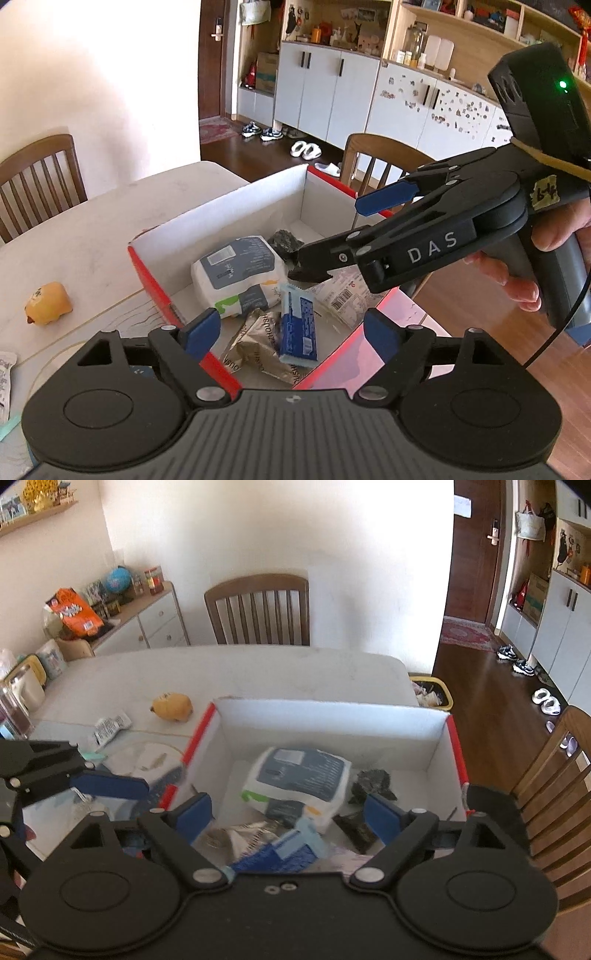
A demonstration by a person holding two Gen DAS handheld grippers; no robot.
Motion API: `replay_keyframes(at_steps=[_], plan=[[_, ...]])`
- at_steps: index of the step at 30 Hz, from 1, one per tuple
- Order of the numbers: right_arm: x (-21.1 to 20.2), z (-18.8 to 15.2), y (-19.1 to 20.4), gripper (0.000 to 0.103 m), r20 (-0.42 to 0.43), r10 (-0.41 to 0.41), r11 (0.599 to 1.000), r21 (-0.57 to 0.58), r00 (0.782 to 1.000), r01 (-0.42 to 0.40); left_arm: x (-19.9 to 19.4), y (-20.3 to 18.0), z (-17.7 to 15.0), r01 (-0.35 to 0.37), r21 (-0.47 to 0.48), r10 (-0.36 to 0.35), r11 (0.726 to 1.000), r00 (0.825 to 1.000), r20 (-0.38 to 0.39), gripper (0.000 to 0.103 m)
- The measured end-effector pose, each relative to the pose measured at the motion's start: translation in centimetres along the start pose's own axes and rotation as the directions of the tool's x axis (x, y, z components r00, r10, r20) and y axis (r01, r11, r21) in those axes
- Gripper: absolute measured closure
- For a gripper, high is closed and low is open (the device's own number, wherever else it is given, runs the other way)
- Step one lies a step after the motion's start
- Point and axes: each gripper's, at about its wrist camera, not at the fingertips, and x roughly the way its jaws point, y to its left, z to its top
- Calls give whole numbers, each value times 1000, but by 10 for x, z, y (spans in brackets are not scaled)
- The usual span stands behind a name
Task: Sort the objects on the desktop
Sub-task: 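Withdraw both tools from the shoebox back over the table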
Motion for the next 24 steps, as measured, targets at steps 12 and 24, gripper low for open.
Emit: replay_keyframes(at_steps=[12,24], plan=[[2,0,51,12,17,-29,999,24,999,29,-33,42,-27,-8,-24,9,1000,999,38,0],[7,5,106,12,47,-47,999,-4,998,47,-65,104,-55,-43,-63,46,997,998,42,0]])
